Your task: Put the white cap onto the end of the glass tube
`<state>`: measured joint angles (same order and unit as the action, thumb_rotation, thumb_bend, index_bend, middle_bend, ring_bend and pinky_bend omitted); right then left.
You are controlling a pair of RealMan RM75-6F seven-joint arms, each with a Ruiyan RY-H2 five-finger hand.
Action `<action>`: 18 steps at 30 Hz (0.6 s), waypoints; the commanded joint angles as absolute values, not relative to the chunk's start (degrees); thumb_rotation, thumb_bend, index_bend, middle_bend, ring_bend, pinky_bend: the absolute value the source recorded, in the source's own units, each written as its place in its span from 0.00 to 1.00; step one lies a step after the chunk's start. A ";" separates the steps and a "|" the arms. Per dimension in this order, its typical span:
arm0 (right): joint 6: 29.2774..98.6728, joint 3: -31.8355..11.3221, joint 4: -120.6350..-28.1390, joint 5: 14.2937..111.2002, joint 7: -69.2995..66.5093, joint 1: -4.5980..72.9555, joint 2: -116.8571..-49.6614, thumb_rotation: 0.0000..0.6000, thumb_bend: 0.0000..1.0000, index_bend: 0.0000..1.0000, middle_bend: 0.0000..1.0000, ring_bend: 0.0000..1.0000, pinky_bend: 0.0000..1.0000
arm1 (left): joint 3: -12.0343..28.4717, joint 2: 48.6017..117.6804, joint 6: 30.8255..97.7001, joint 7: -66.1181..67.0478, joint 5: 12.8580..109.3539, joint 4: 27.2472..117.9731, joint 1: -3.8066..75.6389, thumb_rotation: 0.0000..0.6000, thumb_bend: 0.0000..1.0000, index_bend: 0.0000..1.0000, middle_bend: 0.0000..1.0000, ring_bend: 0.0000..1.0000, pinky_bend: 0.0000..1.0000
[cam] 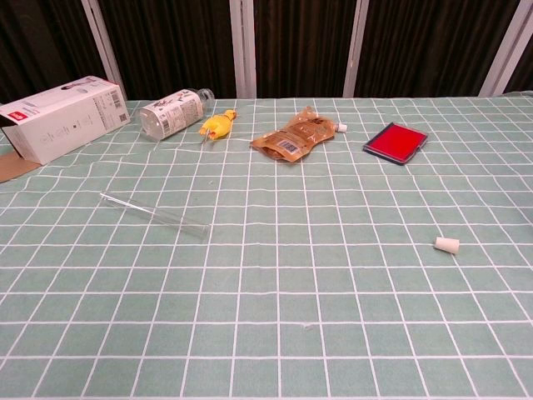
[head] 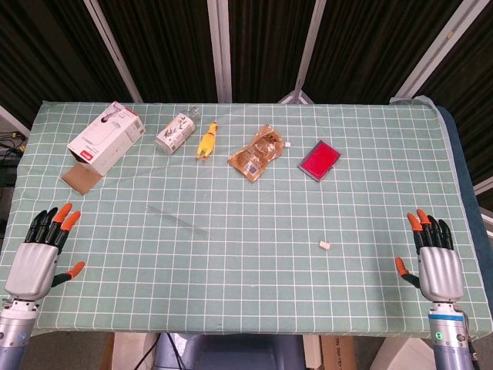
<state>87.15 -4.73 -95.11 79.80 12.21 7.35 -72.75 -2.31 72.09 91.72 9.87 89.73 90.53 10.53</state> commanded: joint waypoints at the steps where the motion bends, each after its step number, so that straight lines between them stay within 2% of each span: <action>1: 87.09 -4.77 -95.30 79.80 11.89 7.15 -72.51 1.00 0.35 0.00 0.00 0.00 0.00 | -2.09 72.15 91.05 10.06 89.58 90.77 10.43 1.00 0.20 0.05 0.02 0.00 0.00; 10: 85.73 -5.42 -95.14 78.92 11.89 7.33 -72.81 1.00 0.35 0.00 0.00 0.00 0.00 | -1.44 72.55 87.14 14.24 90.59 91.76 12.13 1.00 0.20 0.08 0.05 0.00 0.00; 13: 85.85 -5.24 -95.30 79.49 12.13 7.21 -72.73 1.00 0.35 0.00 0.00 0.00 0.00 | -0.36 72.68 85.17 16.36 90.94 91.58 13.82 1.00 0.26 0.10 0.08 0.00 0.00; 18: 85.63 -5.32 -95.37 79.90 12.00 7.27 -73.19 1.00 0.35 0.00 0.00 0.00 0.00 | 3.84 73.10 77.47 21.77 89.03 91.65 20.02 1.00 0.34 0.14 0.11 0.00 0.00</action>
